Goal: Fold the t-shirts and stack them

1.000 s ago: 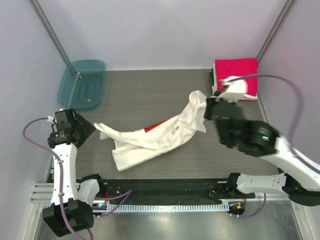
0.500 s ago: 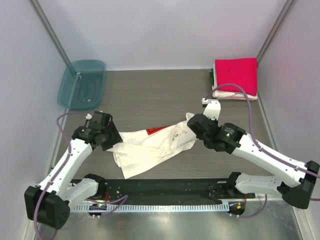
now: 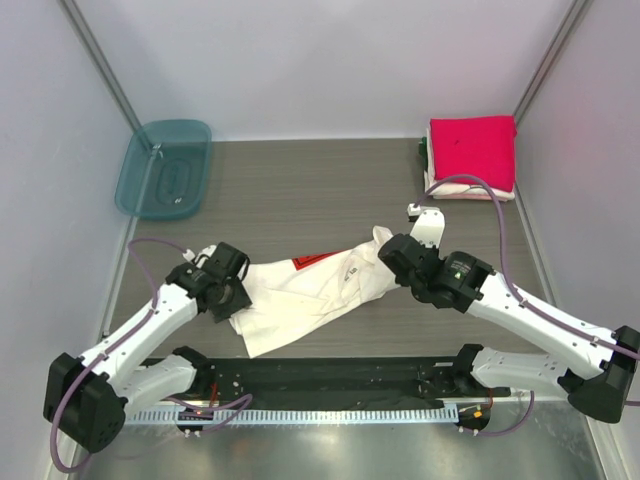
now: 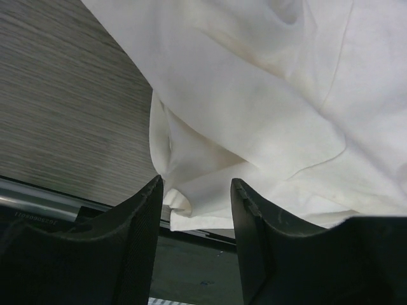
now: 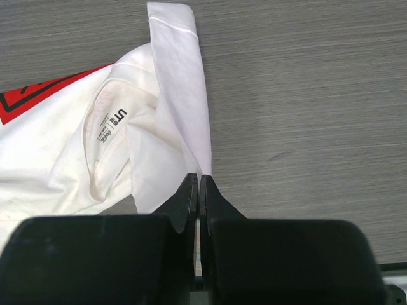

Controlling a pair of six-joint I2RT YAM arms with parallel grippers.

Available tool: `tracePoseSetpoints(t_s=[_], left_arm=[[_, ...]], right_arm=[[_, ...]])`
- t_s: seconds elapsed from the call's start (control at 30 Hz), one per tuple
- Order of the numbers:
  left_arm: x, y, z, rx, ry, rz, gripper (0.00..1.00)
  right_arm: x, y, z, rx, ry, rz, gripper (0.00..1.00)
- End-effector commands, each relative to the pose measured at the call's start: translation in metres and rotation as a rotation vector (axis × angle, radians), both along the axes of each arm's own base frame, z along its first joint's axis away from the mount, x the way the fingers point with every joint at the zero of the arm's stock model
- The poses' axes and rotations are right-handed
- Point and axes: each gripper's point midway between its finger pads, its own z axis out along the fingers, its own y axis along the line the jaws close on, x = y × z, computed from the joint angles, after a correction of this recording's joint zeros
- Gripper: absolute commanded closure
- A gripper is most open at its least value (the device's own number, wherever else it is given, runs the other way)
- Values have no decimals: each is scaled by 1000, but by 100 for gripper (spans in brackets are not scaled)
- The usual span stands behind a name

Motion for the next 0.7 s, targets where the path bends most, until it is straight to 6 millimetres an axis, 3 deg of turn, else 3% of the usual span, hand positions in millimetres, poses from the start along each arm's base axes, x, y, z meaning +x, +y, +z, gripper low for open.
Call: tracePoseSetpoints(t_s=[0.0,0.1,0.2,0.23,0.33,0.4,0.43,0.5,0.53,0.57,0.6,0.63,0.67], left_arm=[[3,7,-3,42,-2,53,52],[1,0,-12,12,19,47,57],[5,-9,-7,-39,-5,42,82],[8,-11,0,-55,-28,37,100],[24,-17,30,-78,-114,22,100],[28,-11,45,-38,-124,14,100],[41,-15,74,-49,-184,11,100],[51,-5,98,31,-208,-10,100],[64,-7,132,27,-281,-6,100],[67,3,150,84,-306,-21,100],[81,2,187,81,-381,-13,100],[85,6,209,97,-423,-10,100],[85,16,225,137,-445,5,100]], right_arm=[[3,0,4,26,-23,-27,99],[3,-3,3,19,-23,-27,99],[3,-6,0,8,-22,-33,99],[4,-7,1,5,-23,-31,99],[8,-10,10,7,-39,-42,99],[13,-9,27,18,-64,-37,99],[18,-13,35,17,-81,-49,99],[28,-14,71,21,-138,-41,99],[33,-19,86,18,-163,-57,99],[39,-24,123,39,-229,-75,99],[44,-30,140,4,-252,-75,99],[47,-34,160,-3,-282,-81,99],[46,-45,204,26,-362,-117,99]])
